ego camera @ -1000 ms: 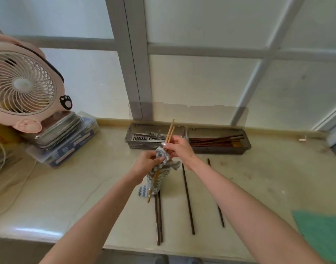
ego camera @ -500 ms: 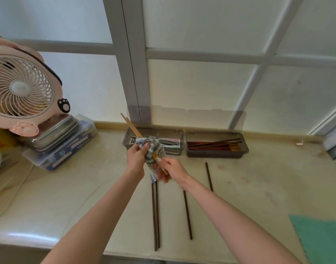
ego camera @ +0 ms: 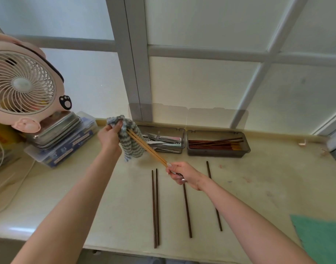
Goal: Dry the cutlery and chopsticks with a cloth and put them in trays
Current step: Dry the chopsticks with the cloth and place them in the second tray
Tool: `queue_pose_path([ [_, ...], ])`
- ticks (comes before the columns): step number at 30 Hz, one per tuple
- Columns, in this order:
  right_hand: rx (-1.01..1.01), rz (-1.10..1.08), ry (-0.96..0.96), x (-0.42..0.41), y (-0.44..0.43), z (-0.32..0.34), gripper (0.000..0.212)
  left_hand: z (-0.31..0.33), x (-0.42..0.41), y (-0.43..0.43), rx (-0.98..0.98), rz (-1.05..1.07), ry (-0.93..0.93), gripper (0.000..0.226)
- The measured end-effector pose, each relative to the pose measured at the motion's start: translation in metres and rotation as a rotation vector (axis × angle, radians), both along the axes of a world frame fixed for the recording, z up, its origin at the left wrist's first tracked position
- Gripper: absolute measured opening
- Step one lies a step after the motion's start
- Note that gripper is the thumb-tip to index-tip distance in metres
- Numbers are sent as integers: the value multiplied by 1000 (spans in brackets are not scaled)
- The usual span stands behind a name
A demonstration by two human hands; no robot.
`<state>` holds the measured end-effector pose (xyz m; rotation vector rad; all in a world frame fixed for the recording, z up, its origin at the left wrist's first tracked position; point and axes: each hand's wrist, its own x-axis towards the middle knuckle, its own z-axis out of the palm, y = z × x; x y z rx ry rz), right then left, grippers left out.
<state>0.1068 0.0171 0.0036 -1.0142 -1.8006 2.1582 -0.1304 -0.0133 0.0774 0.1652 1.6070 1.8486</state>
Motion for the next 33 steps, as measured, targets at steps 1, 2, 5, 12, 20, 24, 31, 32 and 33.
queue_pose_path([
  [1,6,-11,7,0,0,1,31,0,5,0,-9,-17,18,22],
  [2,7,-25,20,-1,-1,3,32,-3,12,-1,-29,-47,38,22],
  [5,-23,-61,58,-12,-1,11,34,-17,47,-6,-66,-148,50,20],
  [12,-44,-123,21,-19,2,15,37,-40,85,-19,-77,-275,-30,14],
  [20,-592,-500,271,-29,-7,7,64,-35,76,-8,-109,-154,-8,18],
  [24,-713,-649,365,-49,-6,16,73,-39,113,-14,-101,-268,104,19],
  [31,-148,-865,-132,-50,-3,16,55,-45,114,-14,-212,-435,289,2],
  [32,135,-934,-220,-46,0,13,47,-43,111,-14,-242,-490,354,2],
  [33,314,-936,-192,-42,4,17,39,-41,109,-13,-273,-562,427,4],
])
